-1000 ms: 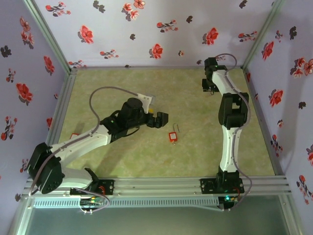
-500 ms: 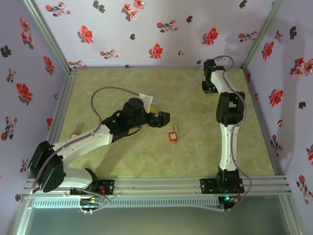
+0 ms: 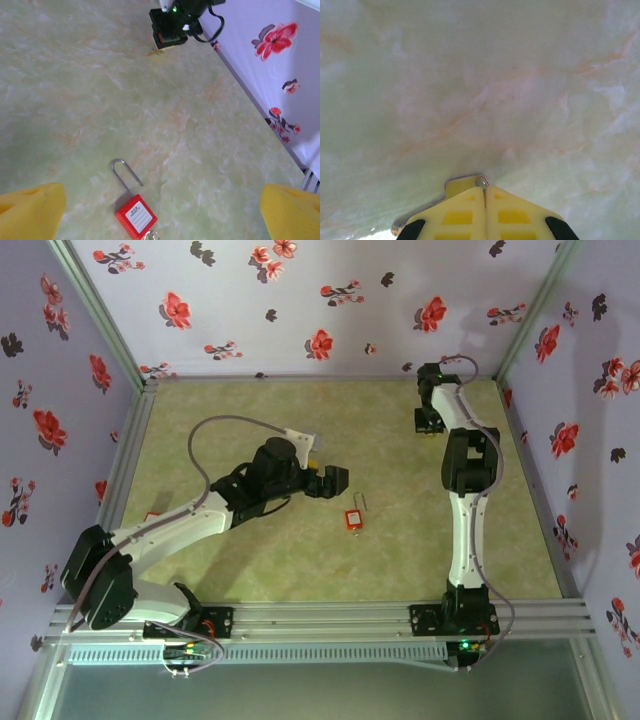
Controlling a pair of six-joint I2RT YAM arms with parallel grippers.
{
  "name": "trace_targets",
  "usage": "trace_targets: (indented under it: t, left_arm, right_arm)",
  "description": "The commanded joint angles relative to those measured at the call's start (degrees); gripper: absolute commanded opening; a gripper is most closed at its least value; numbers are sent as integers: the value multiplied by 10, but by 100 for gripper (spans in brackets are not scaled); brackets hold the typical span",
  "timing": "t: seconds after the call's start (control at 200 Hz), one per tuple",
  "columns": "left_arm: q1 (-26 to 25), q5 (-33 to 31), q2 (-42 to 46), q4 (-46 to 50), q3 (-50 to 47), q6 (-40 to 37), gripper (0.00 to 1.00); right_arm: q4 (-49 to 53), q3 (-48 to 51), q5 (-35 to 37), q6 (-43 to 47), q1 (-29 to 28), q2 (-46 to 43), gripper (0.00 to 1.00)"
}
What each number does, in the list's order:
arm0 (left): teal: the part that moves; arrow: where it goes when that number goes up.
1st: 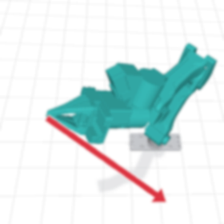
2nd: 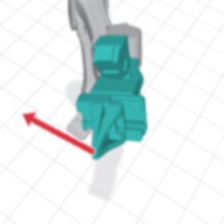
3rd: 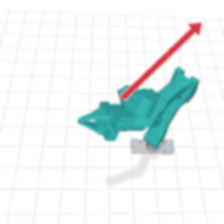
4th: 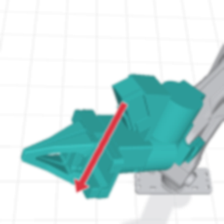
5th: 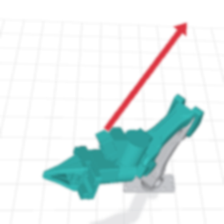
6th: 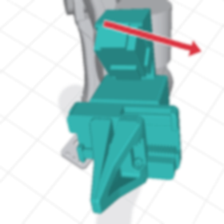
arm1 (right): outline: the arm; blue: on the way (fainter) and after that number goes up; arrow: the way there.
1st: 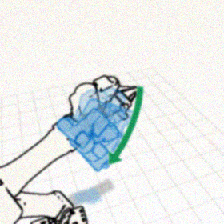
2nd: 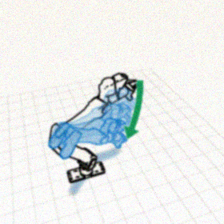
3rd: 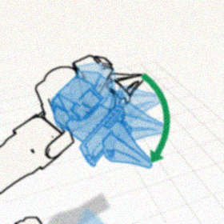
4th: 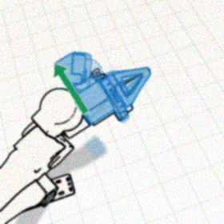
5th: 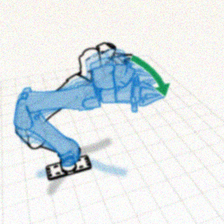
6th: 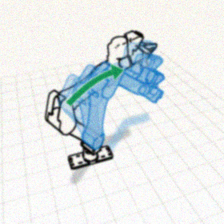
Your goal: Unlock with the key
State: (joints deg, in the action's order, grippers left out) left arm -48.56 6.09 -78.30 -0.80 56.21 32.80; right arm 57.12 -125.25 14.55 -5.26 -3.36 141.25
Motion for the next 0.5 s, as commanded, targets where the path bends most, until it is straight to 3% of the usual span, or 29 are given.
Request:
trace_targets:
  t: [0.0, 0.14, 0.295, 0.415, 0.495]
  left_arm:
    - [17, 11, -18, -19, 29, 74, 99]
    - [40, 53, -55, -80, 59, 232, 99]
    - [45, 89, -117, -145, 103, 393, 98]
    - [44, 126, -179, -272, 108, 548, 93]
    - [39, 133, -206, -323, 113, 607, 91]
  right_arm:
    - [6, 52, -44, -42, 2, -125, 0]
    - [-84, 214, -145, -121, 0, -309, 0]
    - [-260, 434, -318, -233, -17, -517, 0]
    - [-339, 531, -360, -297, -62, -614, 0]
    - [-386, 573, -364, -325, -100, -658, 0]
